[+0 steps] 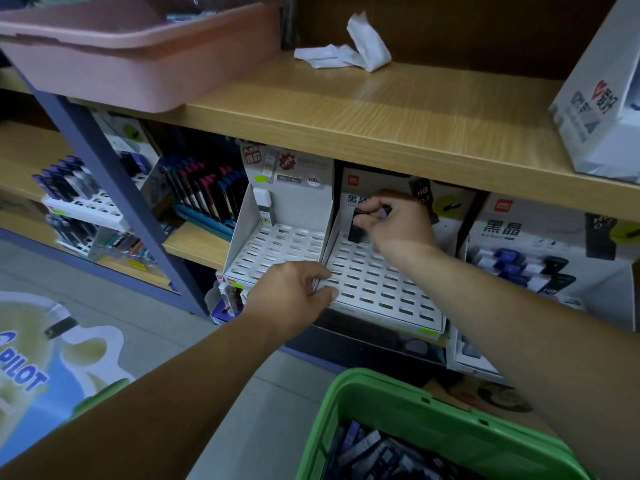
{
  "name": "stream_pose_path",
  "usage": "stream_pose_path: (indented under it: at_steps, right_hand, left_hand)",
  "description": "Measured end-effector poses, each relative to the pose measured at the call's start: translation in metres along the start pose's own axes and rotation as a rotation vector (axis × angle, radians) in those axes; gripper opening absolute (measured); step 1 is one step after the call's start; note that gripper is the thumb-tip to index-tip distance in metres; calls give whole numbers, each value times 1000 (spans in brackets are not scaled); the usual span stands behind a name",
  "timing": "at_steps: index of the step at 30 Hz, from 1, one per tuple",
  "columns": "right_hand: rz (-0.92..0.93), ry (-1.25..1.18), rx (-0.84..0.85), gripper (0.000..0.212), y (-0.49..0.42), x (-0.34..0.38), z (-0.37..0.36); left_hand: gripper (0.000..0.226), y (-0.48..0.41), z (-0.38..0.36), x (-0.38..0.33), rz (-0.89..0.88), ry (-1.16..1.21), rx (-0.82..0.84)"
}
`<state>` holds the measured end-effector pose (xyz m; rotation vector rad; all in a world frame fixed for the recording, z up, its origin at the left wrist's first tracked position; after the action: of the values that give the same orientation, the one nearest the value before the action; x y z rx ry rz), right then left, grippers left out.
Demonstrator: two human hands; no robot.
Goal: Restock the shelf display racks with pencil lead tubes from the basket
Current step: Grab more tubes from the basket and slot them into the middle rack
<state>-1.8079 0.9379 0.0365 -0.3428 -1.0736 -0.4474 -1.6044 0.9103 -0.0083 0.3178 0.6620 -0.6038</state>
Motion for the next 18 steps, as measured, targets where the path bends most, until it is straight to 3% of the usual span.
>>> stream_pose_path:
  at_steps: [11, 18]
  right_hand:
    - [55, 125, 27, 10, -5, 3, -14]
    - [52, 451, 139, 17, -5, 9, -22]
  left_hand:
    - [34, -1, -4, 0, -33, 20, 1]
    - [35, 1, -3, -1, -13, 19, 10]
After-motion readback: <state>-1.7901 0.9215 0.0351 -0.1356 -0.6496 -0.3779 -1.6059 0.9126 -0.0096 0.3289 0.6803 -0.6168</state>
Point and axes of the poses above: each hand's wrist, its own y-axis away from the middle knuckle, its own z-axis out of the back of the hand, x = y × z, the point moved 9 cm from there along -y, towards the middle knuckle, and after that the axes turned 7 degrees about x, right-handed, at the moved point
